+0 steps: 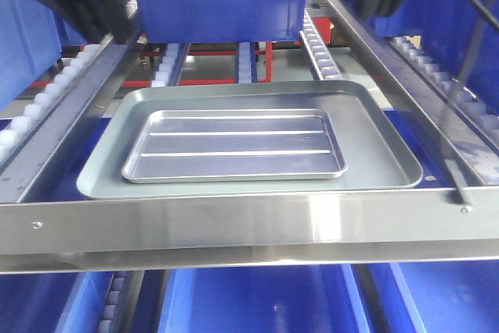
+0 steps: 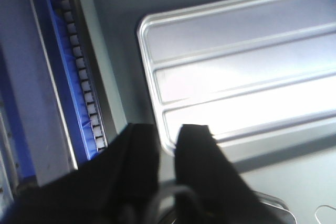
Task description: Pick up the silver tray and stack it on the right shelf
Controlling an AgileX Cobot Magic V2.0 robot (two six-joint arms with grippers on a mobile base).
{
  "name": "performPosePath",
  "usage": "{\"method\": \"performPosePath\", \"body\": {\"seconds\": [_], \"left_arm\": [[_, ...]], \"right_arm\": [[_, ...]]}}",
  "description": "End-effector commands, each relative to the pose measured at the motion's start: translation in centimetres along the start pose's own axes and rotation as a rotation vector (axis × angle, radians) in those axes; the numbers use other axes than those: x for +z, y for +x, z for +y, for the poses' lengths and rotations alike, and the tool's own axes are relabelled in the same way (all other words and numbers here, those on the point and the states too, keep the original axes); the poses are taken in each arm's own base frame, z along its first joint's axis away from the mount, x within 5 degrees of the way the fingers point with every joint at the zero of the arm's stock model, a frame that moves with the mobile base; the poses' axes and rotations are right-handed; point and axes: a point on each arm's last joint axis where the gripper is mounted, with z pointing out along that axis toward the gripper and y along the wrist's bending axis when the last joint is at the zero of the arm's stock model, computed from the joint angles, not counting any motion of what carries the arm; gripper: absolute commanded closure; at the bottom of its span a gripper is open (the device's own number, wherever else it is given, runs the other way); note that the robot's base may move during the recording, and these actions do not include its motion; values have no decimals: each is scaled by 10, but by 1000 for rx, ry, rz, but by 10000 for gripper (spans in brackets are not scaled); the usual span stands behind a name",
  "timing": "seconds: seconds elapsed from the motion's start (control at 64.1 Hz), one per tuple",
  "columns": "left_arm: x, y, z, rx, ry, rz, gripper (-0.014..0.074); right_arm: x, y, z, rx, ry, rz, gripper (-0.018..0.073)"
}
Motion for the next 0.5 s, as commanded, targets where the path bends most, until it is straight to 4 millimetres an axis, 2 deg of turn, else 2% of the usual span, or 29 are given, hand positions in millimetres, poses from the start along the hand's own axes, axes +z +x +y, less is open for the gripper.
{"method": "performPosePath", "body": {"seconds": [0.0,0.156,0.265,0.406,0.484], "left_arm": [[-39,11,4,14,38,-187,703],[-51,65,13,25,82,-307,689],[-52,107,19,31,107,-361,689],[-56,151,26,33,129,-422,689],[-61,168,29,31,134,-448,689]], "right_arm": [[-33,2,-8,-20,-12,-137,510],[-40,44,-18,-39,-33,-170,510],[-41,84,-26,-50,-60,-204,510],[-45,129,-36,-61,-99,-278,511],[-52,152,-41,-65,-124,-344,511]]}}
